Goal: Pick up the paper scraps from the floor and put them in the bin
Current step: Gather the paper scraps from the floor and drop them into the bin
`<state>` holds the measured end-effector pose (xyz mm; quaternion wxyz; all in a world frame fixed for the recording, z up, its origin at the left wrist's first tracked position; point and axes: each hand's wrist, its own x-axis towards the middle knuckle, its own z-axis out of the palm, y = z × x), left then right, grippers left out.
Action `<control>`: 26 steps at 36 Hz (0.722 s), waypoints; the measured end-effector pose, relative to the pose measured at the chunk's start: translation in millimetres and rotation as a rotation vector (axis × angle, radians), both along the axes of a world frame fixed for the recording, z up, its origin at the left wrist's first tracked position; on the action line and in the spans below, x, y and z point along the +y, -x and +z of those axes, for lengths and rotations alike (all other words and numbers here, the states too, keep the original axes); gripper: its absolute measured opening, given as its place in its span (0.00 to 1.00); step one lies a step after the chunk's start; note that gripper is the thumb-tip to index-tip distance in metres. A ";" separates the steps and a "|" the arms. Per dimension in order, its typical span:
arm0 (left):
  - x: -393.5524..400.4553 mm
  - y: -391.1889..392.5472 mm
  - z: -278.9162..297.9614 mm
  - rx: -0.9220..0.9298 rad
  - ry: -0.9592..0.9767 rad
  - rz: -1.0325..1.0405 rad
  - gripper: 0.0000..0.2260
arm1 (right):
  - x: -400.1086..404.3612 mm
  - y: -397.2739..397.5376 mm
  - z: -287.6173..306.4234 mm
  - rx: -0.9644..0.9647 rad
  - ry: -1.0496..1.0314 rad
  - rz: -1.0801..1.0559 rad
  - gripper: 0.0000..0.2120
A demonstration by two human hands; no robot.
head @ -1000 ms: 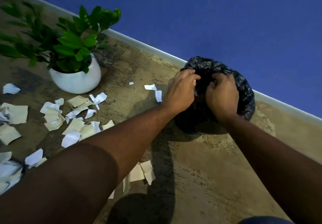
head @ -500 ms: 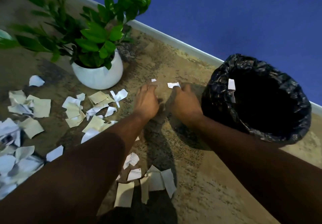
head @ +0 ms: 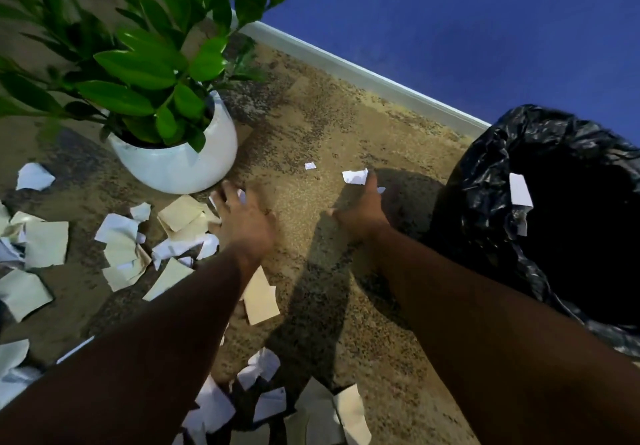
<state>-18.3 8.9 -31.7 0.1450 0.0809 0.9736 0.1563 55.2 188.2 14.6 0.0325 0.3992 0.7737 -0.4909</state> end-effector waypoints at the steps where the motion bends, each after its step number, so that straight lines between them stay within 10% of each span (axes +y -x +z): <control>1: 0.4 1.8 -2.9 -0.016 -0.002 0.020 0.31 | 2.2 4.5 -2.8 -0.040 -0.039 0.002 0.56; 18: 74.5 44.9 -6.0 0.121 -0.234 -0.371 0.25 | 17.4 44.6 -9.1 -0.247 -0.260 0.231 0.48; 26: 108.1 58.1 -5.4 0.038 0.055 -0.576 0.29 | 17.8 48.3 7.6 -0.434 -0.218 0.244 0.53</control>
